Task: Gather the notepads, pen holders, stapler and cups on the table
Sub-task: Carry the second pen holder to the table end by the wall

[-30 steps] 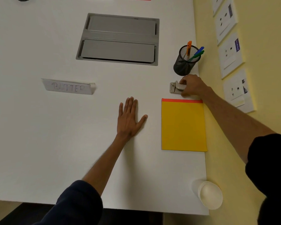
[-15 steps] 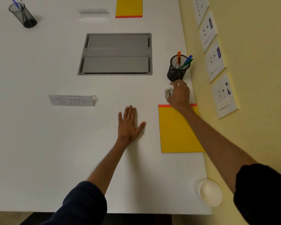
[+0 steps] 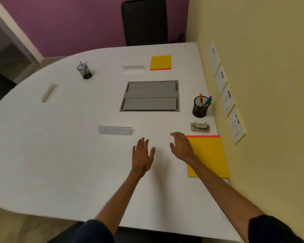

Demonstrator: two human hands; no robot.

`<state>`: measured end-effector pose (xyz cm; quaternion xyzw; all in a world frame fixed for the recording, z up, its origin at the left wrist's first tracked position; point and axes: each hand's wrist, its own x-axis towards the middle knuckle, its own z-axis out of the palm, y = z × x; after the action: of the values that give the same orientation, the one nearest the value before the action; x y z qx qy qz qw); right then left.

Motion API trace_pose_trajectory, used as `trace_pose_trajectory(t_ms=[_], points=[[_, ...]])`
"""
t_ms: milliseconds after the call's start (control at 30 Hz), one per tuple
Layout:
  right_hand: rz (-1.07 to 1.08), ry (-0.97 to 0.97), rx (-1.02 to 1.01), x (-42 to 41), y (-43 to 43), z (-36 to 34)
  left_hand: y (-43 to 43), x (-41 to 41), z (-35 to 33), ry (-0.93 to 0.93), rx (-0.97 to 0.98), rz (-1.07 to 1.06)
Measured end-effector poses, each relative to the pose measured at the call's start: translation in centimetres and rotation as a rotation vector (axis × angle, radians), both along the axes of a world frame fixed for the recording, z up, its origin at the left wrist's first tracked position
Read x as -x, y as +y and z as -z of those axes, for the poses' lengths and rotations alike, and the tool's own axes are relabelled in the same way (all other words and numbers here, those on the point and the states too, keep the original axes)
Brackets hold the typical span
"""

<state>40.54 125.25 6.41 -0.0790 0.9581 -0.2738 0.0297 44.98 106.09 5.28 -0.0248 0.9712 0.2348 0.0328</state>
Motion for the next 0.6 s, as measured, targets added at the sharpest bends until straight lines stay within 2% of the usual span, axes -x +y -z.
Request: trace_pose_trajectory(t_ms=[467,600], points=[[-0.187,-0.003,0.091,-3.5,-12.4,-9.1,-11.4,-5.9,-9.8,0.132,0.127,-0.125],[-0.271,0.036,0.063,-4.8,-16.9,-11.9,-15.6,-8.1,-12.0,0.219,0.167,-0.180]])
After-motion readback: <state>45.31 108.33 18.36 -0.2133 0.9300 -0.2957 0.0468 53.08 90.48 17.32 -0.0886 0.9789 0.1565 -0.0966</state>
